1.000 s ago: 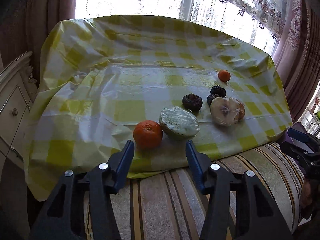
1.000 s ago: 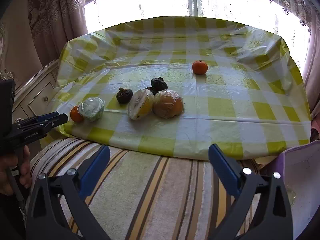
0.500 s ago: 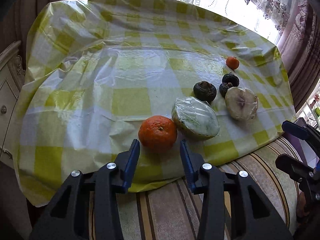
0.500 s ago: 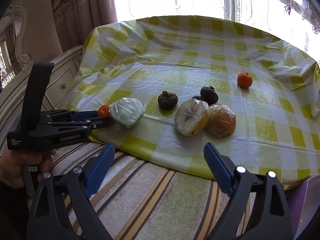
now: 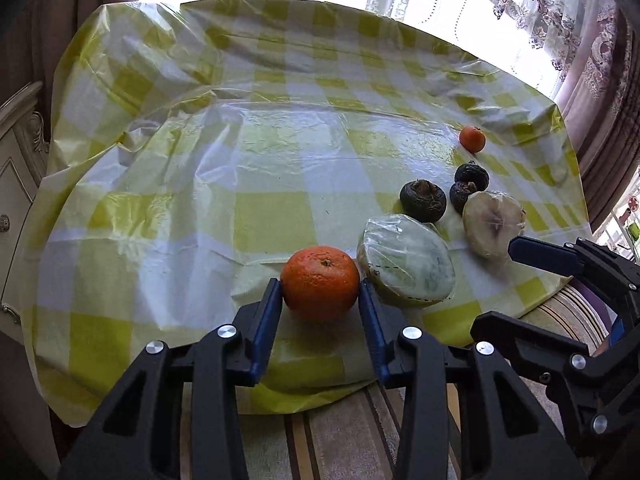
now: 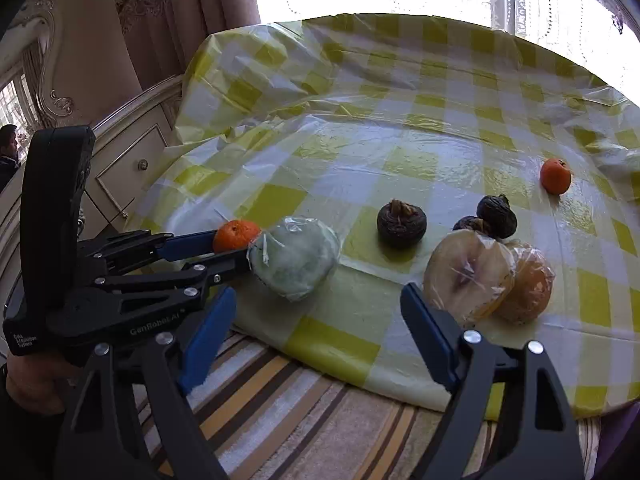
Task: Organize fruits
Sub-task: 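Grasp the second large orange with the left tool while the right tool grasps the other wrapped cabbage half, then carry both fruits into the white box while the right tool releases the cabbage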
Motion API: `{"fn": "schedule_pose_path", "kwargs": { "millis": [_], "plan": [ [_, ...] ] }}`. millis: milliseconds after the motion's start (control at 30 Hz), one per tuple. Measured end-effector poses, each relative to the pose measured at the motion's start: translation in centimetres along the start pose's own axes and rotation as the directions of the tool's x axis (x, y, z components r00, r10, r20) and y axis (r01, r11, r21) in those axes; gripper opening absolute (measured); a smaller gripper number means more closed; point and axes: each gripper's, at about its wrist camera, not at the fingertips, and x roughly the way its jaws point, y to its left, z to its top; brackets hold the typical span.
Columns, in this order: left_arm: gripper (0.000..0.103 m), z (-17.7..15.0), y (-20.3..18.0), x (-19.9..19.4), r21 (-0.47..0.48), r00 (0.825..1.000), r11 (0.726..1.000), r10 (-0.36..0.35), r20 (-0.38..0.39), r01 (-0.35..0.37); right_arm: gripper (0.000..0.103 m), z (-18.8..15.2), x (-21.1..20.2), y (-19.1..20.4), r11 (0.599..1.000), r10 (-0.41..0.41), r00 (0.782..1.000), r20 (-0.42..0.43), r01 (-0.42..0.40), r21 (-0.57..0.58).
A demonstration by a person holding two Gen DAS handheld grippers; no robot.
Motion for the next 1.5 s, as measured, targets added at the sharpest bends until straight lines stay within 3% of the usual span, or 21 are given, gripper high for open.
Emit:
{"fn": "schedule_pose_path", "kwargs": {
  "millis": [267, 533, 833, 1167, 1500],
  "plan": [
    [0.037, 0.0, 1.6, -1.2, -0.077, 0.997, 0.996, 0.055, 0.062, -0.05, 0.077, 1.1, 2.2, 1.2, 0.999, 0.005, 0.999, -0.036, -0.006, -0.031],
    [0.037, 0.1, 3.6, -3.1, -0.16, 0.983, 0.983, 0.114, 0.14, -0.091, 0.067, 1.6, 4.4, 3.3, 0.989, -0.079, 0.995, -0.069, 0.069, -0.13],
    [0.037, 0.1, 3.7, -3.6, -0.16, 0.981, 0.982, 0.121, 0.15, -0.097, 0.059, 2.2, 5.9, 4.5, 0.976, -0.121, 0.989, -0.081, 0.104, -0.189],
    [0.037, 0.2, 2.3, -4.6, -0.127, 0.979, 0.986, 0.129, 0.157, -0.11, 0.058, 2.0, 2.8, 2.7, 0.992, -0.066, 0.998, -0.024, 0.063, -0.109],
    [0.037, 0.8, -2.2, -4.9, -0.036, 0.982, 0.995, 0.094, 0.163, -0.09, 0.058, 0.0, -2.4, -1.8, 0.998, -0.067, 0.997, 0.031, 0.067, 0.016]
  ]
}}
